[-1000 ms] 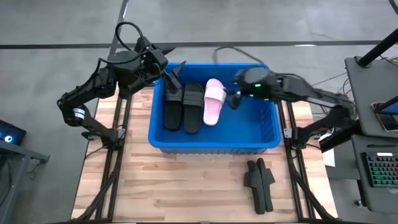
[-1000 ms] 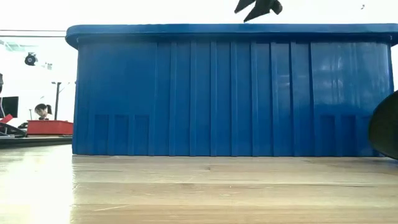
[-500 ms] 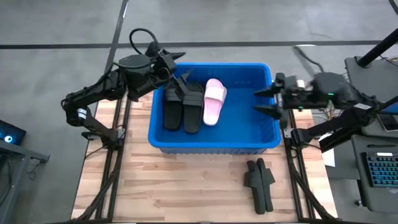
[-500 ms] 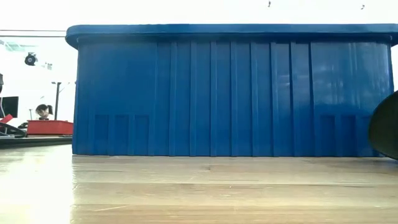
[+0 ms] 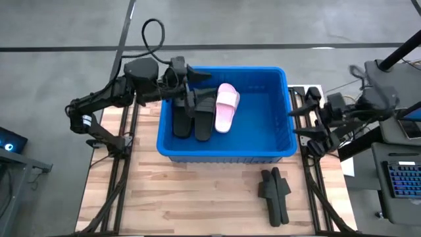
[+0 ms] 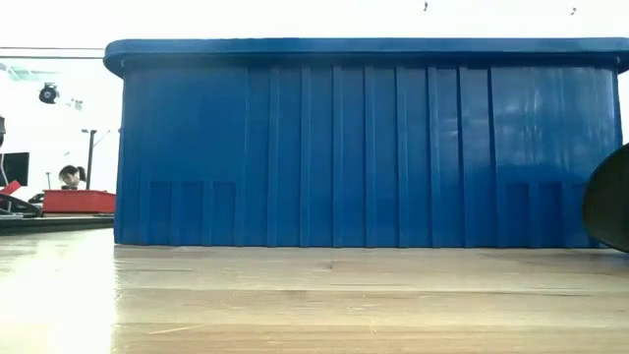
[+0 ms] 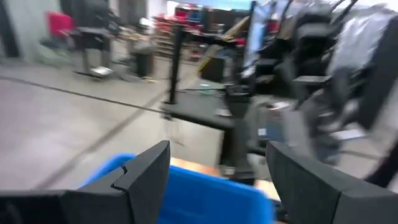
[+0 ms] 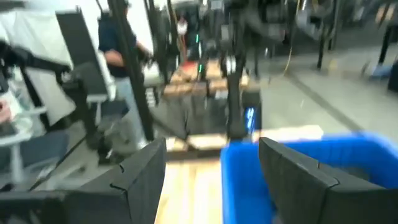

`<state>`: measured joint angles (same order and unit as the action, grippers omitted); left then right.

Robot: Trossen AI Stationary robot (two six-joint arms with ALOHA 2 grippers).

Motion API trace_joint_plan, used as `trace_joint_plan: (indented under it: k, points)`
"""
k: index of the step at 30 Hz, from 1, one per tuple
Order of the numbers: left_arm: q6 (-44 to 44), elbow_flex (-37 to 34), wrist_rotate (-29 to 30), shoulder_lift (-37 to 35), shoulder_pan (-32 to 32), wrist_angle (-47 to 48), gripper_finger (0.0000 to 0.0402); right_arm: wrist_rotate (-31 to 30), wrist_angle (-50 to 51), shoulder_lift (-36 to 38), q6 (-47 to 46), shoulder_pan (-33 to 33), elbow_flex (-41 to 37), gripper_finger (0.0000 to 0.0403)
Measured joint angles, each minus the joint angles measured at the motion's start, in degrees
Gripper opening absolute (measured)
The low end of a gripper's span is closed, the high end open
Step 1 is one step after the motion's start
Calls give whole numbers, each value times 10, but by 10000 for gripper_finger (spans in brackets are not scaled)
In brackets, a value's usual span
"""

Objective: Pick and place slides into bin
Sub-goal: Put the black slides into the blue bin

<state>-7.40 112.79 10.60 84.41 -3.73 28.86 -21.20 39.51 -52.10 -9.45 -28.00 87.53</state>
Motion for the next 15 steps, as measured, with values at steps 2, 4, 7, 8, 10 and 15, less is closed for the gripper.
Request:
trace_joint_plan:
  k: [2,4,7,8,10,15]
  points:
    - [-33,-4,-15,2,1,-3,251,-5,43,-1,-26,-8,0,244]
    - [-63,-12,-16,5,2,-3,251,-12,93,-4,-49,-10,0,242]
    - [-107,-32,-16,7,1,-10,251,-8,169,-14,-98,-10,0,242]
    - [-123,-40,-15,9,1,-19,251,1,195,-18,-119,-10,0,242]
    - [-150,-53,-15,11,3,-25,251,28,239,-27,-157,-10,0,242]
    - [-163,-98,-16,12,10,-56,251,72,337,-65,-238,-34,0,242]
